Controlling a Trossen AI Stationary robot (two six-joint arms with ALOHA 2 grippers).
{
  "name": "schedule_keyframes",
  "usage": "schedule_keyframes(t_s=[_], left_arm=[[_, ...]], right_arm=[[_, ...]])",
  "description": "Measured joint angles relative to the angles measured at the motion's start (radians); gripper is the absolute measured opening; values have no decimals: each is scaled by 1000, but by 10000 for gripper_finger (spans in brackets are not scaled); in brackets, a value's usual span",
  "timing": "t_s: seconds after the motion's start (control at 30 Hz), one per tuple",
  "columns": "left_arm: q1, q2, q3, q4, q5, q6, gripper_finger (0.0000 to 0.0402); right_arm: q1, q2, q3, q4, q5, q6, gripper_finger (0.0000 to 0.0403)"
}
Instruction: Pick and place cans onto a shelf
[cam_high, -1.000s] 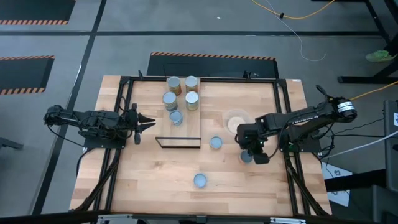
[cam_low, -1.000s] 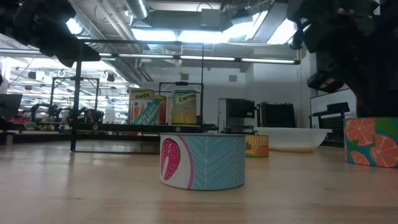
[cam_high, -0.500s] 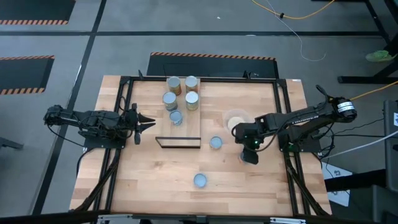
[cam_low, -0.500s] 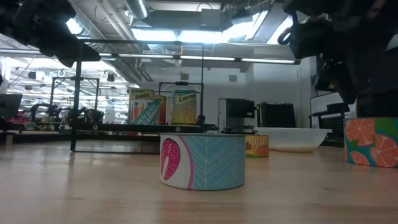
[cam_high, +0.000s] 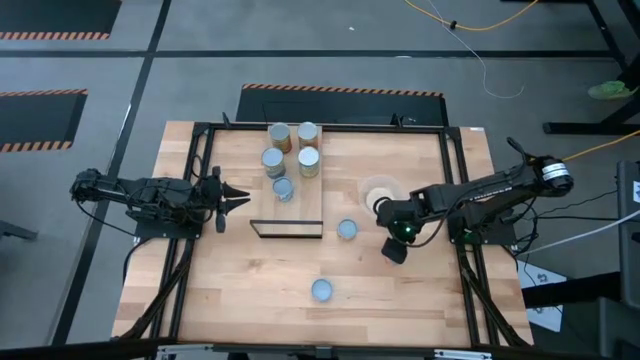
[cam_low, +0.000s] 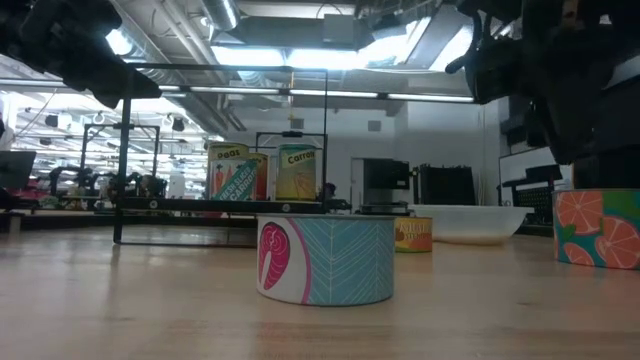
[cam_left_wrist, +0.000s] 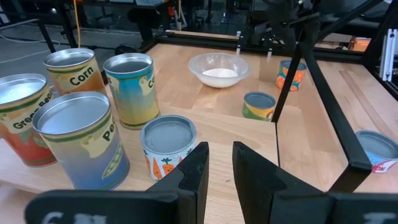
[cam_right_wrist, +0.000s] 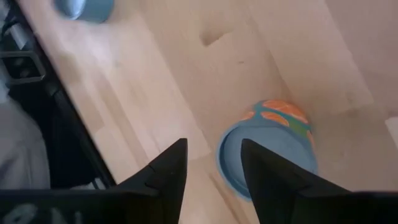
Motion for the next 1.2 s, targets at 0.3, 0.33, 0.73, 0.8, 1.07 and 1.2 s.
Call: schedule_keyframes(t_s=[0.3, 0.33, 0.73, 0.8, 1.07, 1.2], left_arm=[[0, 0, 0, -3, 0, 4, 65], [0, 0, 0, -3, 0, 5, 65], [0, 0, 0, -7, 0, 6, 65], [0, 0, 0, -7, 0, 6, 65], [0, 0, 0, -7, 0, 6, 65], [0, 0, 0, -7, 0, 6, 65]], right_arm=[[12, 73, 0, 0, 23, 121, 154], [12, 83, 0, 0, 23, 128, 154], [12, 151, 3, 61, 33, 137, 154], [12, 155, 4, 62, 38, 124, 154], [12, 159, 3, 62, 53, 72, 126], [12, 160, 3, 63, 61, 52, 85]])
